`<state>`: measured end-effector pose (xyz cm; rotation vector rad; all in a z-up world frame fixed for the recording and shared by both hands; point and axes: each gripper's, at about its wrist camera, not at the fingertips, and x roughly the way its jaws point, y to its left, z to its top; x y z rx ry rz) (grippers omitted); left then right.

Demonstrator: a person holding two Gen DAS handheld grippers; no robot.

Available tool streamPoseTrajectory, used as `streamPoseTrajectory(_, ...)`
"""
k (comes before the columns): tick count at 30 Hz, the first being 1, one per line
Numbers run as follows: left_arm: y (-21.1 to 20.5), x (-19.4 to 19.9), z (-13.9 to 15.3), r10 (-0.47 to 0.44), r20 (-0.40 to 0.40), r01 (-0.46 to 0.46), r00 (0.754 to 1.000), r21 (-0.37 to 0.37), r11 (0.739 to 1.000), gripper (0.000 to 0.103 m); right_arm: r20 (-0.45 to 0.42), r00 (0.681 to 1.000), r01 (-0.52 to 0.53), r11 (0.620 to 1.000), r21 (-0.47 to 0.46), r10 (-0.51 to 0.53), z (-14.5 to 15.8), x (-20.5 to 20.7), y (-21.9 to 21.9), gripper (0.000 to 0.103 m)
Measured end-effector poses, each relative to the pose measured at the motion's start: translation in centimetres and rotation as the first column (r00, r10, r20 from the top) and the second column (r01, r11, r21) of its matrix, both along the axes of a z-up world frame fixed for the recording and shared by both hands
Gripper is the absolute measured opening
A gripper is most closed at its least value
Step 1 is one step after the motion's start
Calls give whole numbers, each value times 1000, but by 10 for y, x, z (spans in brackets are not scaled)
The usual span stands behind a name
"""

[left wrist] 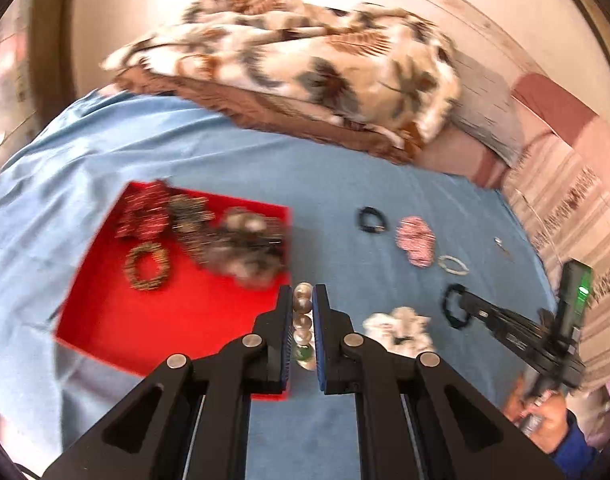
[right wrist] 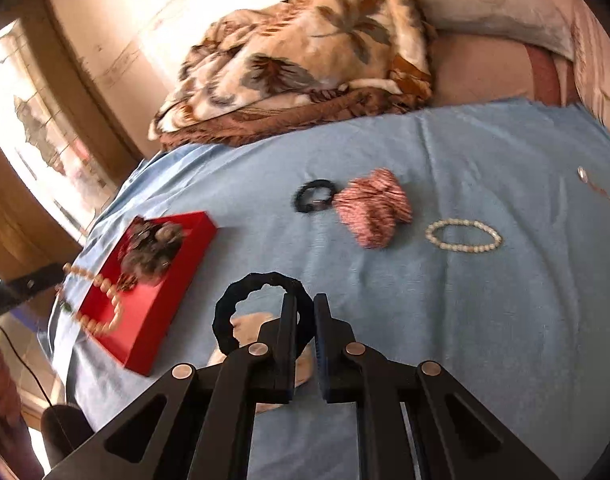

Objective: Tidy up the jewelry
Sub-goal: 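Carry the pearl bracelet with the left tool while the right tool carries the black scrunchie to the box, then open the left tool to drop the pearl bracelet while the right tool drops the black scrunchie in the box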

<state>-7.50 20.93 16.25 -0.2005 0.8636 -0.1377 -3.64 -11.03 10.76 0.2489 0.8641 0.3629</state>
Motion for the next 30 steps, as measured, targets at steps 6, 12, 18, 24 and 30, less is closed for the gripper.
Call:
streamPoseTrajectory(6, 58, 2, -23, 115, -35, -114, 993, 28, 993, 9, 1, 993, -120, 992, -31, 120, 17, -9, 59, 9)
streamPoseTrajectory(12, 112, 17, -61, 232, -86, -231, 969, 25, 973, 9, -27, 969, -246, 966, -84, 244, 18, -9, 137, 9)
streamPoseTrajectory(18, 162, 33, -82, 347, -96, -345, 933, 33, 938, 9, -79, 937, -349, 924, -158, 340, 2, -2, 215, 9)
streamPoseTrajectory(24, 187, 32, -88, 362, -64, -365, 930, -48, 930, 9, -147, 913, -404, 895, -189, 381, -24, 13, 274, 9)
streamPoseTrajectory(30, 192, 26, -82, 335, -18, -334, 942, -122, 935, 14, -175, 899, -432, 879, -202, 402, -37, 21, 319, 9)
